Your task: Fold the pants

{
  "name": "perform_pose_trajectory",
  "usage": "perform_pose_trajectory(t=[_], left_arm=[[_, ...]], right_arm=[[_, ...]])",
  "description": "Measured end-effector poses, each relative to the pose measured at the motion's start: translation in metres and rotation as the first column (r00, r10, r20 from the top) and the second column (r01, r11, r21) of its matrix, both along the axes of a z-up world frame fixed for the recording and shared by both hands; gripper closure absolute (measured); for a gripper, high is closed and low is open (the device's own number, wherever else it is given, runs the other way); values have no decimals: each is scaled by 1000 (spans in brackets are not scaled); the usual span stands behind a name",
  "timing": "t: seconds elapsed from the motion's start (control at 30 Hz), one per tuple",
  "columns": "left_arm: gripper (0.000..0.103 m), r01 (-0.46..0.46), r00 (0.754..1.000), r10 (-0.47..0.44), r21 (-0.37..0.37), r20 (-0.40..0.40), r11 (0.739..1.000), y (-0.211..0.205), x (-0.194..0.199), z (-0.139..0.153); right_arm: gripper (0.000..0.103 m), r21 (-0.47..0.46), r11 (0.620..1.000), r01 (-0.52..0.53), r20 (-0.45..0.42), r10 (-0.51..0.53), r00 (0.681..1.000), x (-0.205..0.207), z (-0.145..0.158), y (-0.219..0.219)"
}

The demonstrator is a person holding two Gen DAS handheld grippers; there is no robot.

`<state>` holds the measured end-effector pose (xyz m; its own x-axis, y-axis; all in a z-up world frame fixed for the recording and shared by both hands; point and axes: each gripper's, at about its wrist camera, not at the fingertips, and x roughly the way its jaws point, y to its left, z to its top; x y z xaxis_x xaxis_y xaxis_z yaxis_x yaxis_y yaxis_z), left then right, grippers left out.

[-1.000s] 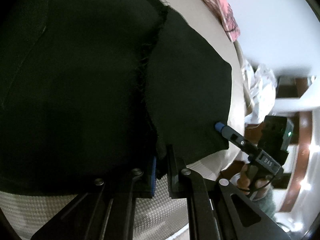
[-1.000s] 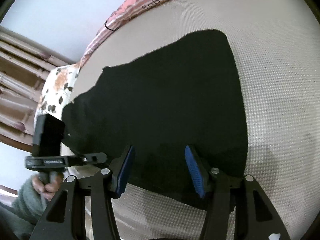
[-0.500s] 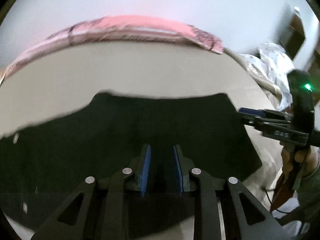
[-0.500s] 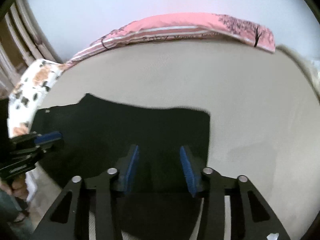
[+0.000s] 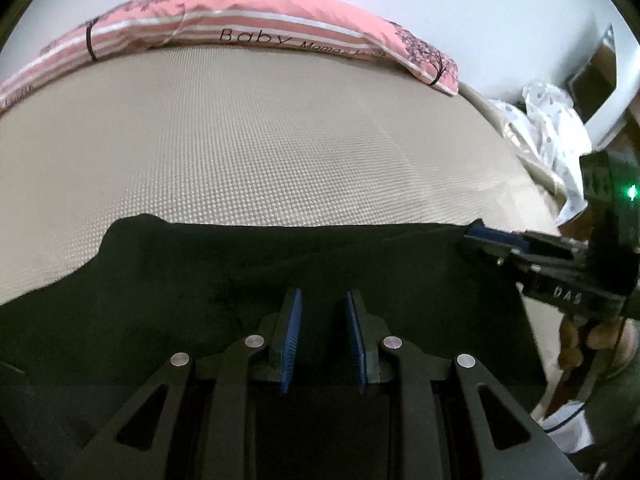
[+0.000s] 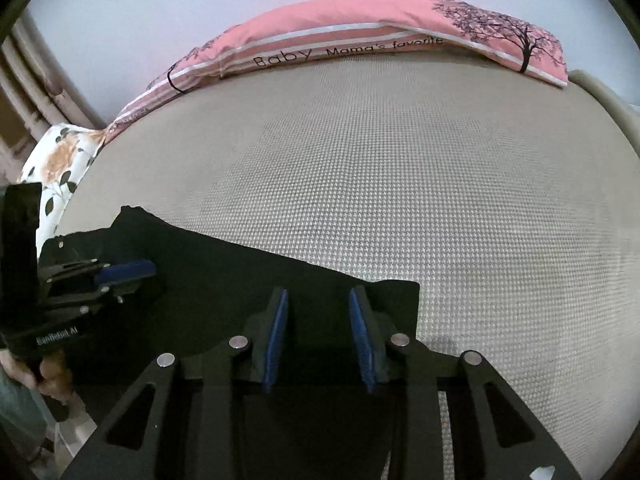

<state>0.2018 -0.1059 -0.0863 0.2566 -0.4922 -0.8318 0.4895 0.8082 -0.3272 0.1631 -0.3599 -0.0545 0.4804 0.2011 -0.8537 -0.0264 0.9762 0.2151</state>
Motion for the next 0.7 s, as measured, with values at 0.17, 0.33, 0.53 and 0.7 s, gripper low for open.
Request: perform_pose_trajectory(t=[0.17, 0.33, 0.53, 0.7], left_arm=[[79, 13, 1000, -13, 8, 22, 1000, 11, -13, 9], [66, 2, 1000, -1, 33, -13, 999, 44, -31, 4], [66, -29, 1000, 30, 12, -3, 999, 77, -52, 2], [65, -105, 994, 105, 35, 3, 994, 105, -69, 19]], right_arm=[[73, -71, 997, -19, 22, 21, 1000, -18, 15, 14], [72, -100, 992, -77, -2, 77, 997, -60, 19, 27], [71, -96, 989, -113, -85, 105, 991, -101, 3, 41], [64, -86, 985, -151, -83, 144, 986, -117, 2, 65]])
